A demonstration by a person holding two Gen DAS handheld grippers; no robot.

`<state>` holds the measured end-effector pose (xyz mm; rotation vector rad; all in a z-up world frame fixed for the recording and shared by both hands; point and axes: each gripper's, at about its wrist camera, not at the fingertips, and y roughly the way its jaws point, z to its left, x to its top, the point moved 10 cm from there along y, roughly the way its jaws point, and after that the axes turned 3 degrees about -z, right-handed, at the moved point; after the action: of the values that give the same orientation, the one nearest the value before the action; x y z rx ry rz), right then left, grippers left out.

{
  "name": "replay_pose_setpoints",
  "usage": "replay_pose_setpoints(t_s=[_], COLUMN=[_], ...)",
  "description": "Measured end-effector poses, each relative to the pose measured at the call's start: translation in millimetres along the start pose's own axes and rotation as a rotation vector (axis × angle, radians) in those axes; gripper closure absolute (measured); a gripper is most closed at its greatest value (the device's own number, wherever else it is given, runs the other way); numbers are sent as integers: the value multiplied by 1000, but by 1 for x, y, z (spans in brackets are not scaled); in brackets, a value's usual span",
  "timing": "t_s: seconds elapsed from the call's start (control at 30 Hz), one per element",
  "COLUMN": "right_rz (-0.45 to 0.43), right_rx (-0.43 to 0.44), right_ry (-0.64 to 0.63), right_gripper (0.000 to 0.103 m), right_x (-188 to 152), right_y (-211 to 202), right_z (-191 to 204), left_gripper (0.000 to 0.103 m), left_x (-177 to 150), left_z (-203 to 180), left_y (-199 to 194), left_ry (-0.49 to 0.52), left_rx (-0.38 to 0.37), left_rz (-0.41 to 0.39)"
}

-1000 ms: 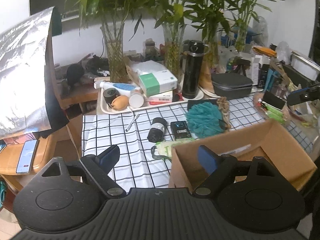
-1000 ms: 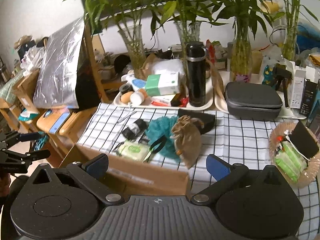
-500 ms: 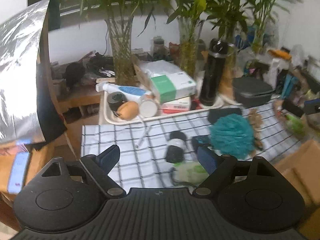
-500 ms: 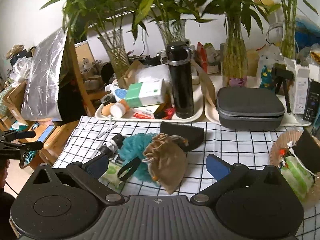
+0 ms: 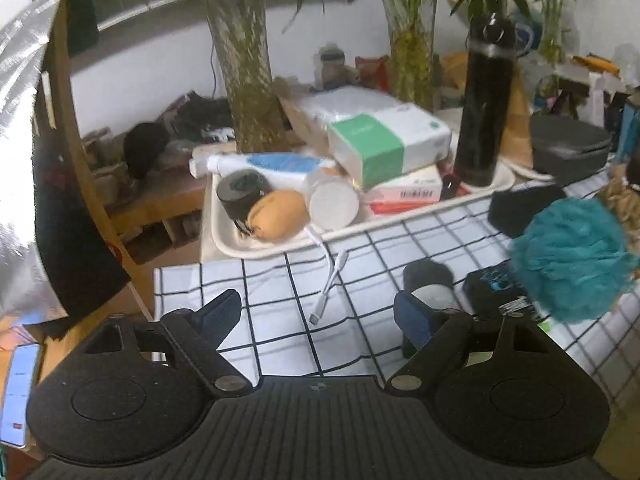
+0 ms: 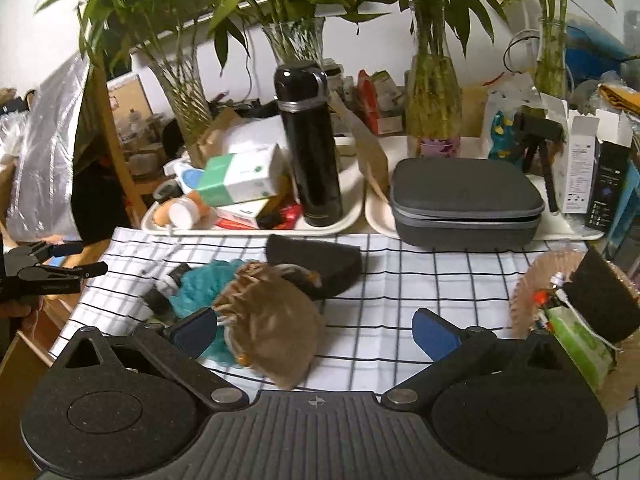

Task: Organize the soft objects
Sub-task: 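Grasp the second white cable with the left gripper while the right gripper approaches the brown pouch, then close the right gripper on the brown drawstring pouch's gathered neck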

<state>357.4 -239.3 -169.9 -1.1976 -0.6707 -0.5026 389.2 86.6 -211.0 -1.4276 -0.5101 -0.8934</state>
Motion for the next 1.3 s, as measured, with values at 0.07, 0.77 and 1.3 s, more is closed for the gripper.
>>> replay_pose_setpoints(t_s=[0.07, 0.77, 1.3], right_rz=[3, 46, 31], right_rx=[-7, -60, -78], right_ry=[-7, -67, -78], right_gripper=[0, 0, 0], right_x=[-1, -9, -8], right_y=[5, 23, 27], right_z=[-2, 0, -3], left_gripper=[25, 85, 95], left_x=[-2, -14, -1], left_z=[0, 0, -24], left_y=[12, 91, 56], left_ry=[-5, -26, 49], left_rx=[-20, -94, -114], left_rz=[3, 82, 79])
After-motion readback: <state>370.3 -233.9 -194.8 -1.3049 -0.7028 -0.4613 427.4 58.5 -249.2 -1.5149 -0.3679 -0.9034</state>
